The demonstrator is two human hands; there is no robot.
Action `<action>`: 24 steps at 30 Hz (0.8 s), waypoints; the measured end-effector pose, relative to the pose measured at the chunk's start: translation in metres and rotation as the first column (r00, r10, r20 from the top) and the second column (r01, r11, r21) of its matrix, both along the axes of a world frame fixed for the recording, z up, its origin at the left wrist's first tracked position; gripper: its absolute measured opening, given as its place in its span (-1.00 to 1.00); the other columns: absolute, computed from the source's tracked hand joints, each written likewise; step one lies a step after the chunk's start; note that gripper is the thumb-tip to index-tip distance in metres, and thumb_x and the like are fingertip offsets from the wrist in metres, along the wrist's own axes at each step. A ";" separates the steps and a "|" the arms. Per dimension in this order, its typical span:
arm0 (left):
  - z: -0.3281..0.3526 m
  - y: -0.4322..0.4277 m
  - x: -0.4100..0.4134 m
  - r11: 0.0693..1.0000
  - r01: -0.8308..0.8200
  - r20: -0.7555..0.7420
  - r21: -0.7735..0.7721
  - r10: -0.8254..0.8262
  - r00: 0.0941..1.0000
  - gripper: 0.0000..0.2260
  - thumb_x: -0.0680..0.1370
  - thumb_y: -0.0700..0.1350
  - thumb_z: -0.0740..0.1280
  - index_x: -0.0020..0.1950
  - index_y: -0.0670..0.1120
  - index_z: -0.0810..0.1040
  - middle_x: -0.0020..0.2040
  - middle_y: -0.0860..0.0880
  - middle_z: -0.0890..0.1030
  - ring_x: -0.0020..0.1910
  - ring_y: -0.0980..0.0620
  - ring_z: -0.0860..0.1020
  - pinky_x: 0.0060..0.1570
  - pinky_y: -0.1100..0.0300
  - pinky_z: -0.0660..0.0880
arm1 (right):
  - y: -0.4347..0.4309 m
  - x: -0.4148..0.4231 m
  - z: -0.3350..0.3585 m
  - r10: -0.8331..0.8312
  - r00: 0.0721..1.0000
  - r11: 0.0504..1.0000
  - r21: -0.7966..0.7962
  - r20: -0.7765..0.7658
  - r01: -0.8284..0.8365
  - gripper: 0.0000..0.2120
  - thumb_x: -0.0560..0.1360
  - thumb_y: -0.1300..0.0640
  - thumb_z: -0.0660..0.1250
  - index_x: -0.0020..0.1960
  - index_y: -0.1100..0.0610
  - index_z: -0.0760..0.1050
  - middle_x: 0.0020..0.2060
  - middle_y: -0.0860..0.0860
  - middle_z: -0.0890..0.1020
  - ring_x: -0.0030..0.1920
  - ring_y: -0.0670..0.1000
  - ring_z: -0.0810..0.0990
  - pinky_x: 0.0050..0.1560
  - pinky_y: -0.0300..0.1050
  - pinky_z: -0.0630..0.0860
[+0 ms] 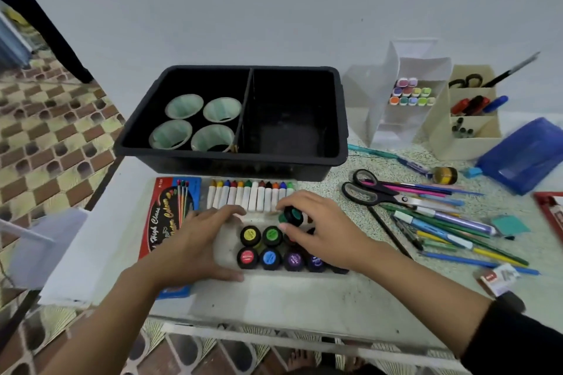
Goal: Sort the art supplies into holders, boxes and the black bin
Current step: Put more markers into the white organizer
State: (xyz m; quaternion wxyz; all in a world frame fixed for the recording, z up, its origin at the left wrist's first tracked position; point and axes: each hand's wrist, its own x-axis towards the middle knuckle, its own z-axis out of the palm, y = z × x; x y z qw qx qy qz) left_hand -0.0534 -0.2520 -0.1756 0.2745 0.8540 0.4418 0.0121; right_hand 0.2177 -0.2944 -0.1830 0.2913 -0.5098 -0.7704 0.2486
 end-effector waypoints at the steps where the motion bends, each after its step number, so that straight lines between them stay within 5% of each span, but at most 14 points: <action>1: -0.003 0.000 0.006 1.000 -0.009 0.056 -0.021 0.010 0.998 -0.14 0.24 0.36 0.57 0.41 0.33 0.18 0.34 0.27 0.41 0.34 0.13 0.33 0.36 0.10 0.32 | -0.001 0.002 0.001 -0.022 1.000 1.000 0.000 -0.001 0.022 -0.74 0.57 0.00 0.39 0.23 0.01 0.53 0.14 -0.18 0.58 0.16 -0.19 0.52 0.23 -0.21 0.46; 5: -0.011 0.001 0.032 0.993 -0.019 0.236 -0.118 0.046 0.971 -0.10 0.21 0.30 0.62 0.39 0.30 0.17 0.29 0.26 0.48 0.30 0.23 0.43 0.32 0.07 0.44 | -0.004 0.006 0.005 -0.078 0.996 0.997 0.022 -0.030 0.079 -0.71 0.51 0.02 0.47 0.20 0.02 0.53 0.09 -0.16 0.56 0.11 -0.21 0.51 0.14 -0.39 0.38; 12: -0.018 -0.003 0.040 0.991 -0.055 0.323 -0.120 0.091 0.942 0.06 0.15 0.28 0.66 0.37 0.44 -0.04 0.24 0.35 0.42 0.19 0.24 0.48 0.17 0.35 0.41 | 0.006 -0.008 0.010 -0.025 0.995 0.999 0.045 -0.099 0.030 -0.68 0.47 0.23 0.49 0.22 0.10 0.63 0.11 -0.06 0.59 0.14 -0.14 0.54 0.21 -0.32 0.45; 17: -0.017 -0.005 0.024 0.978 -0.060 0.415 -0.198 0.139 0.899 0.00 0.24 0.07 0.69 0.39 0.41 0.04 0.24 0.43 0.48 0.26 0.31 0.49 0.19 0.46 0.42 | 0.017 -0.035 0.007 0.129 0.984 0.990 0.038 0.123 -0.135 -0.66 0.45 0.22 0.46 0.22 0.15 0.62 0.04 0.00 0.62 0.07 -0.03 0.56 0.13 -0.10 0.53; 20: -0.019 -0.004 0.022 0.975 -0.056 0.420 -0.215 0.144 0.896 -0.04 0.26 0.05 0.69 0.40 0.36 0.09 0.24 0.38 0.50 0.28 0.26 0.50 0.25 0.37 0.45 | 0.019 -0.042 0.006 0.106 0.972 0.991 0.053 0.209 -0.120 -0.73 0.40 0.21 0.44 0.10 0.14 0.64 -0.06 0.01 0.60 -0.01 0.00 0.54 0.00 -0.03 0.55; 24: -0.019 0.002 0.026 0.980 -0.014 0.422 -0.199 0.099 0.901 -0.11 0.24 0.06 0.70 0.40 0.22 0.23 0.25 0.37 0.48 0.32 0.24 0.48 0.29 0.28 0.46 | 0.021 -0.042 0.006 0.133 0.945 0.988 0.035 0.300 -0.150 -0.76 0.44 0.19 0.40 0.09 0.10 0.69 -0.03 0.02 0.58 0.05 0.03 0.49 0.07 -0.02 0.52</action>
